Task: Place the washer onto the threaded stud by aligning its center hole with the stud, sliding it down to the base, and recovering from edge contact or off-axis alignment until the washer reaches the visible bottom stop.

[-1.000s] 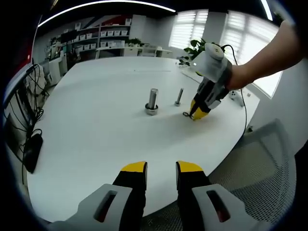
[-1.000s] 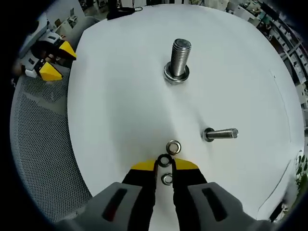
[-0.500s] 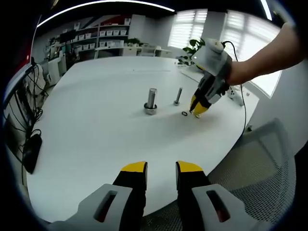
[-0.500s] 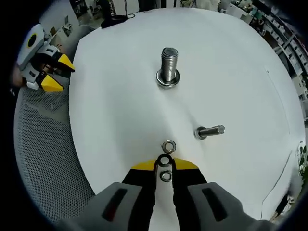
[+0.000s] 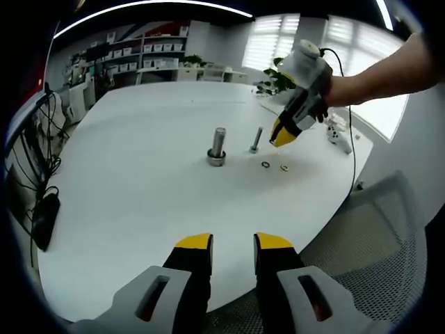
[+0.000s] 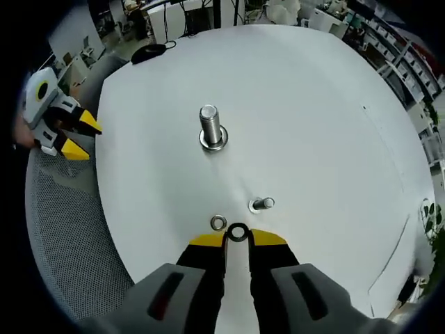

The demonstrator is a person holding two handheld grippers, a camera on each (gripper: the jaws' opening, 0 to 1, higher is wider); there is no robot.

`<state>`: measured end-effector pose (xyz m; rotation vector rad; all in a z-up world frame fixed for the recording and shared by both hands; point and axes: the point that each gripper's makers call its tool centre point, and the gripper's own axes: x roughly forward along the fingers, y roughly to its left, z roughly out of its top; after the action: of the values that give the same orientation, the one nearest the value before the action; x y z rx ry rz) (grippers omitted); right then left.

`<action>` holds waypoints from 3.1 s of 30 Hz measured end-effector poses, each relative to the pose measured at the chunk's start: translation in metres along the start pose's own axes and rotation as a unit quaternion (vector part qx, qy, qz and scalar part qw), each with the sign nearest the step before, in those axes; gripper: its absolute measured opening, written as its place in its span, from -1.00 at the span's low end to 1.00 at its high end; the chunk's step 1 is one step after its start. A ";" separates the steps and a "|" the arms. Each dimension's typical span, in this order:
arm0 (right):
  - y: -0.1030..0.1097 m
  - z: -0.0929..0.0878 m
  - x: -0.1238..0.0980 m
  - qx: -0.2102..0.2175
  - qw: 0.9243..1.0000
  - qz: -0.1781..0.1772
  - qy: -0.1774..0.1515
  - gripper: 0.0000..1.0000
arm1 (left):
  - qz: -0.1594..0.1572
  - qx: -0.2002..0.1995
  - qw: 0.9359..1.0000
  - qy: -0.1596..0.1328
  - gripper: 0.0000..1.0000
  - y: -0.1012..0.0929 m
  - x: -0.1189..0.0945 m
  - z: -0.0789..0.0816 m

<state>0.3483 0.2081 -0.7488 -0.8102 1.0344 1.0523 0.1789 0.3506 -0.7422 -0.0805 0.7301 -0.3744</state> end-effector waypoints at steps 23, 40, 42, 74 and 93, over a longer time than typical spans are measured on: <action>-0.018 0.026 -0.008 -0.007 0.999 -0.025 -0.025 -0.72 | -0.002 -0.001 1.000 -0.001 -0.58 0.000 0.000 0.000; -0.021 0.022 0.007 -0.012 1.000 -0.019 -0.004 -0.72 | 0.001 -0.001 1.000 -0.004 -0.58 0.001 -0.001 0.001; -0.022 0.021 0.010 -0.011 1.000 -0.017 0.001 -0.72 | 0.001 -0.002 1.000 -0.004 -0.58 0.001 -0.001 0.001; -0.022 0.005 0.048 -0.001 0.999 0.005 0.044 -0.71 | 0.000 -0.004 1.000 0.001 -0.61 0.001 0.000 -0.001; -0.025 0.001 0.038 0.007 1.000 -0.001 0.027 -0.61 | -0.002 -0.004 1.000 0.004 -0.61 0.000 0.000 -0.002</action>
<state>0.3778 0.2125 -0.7830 -0.8315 1.0860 1.0251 0.1779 0.3506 -0.7440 -0.0871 0.7403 -0.3757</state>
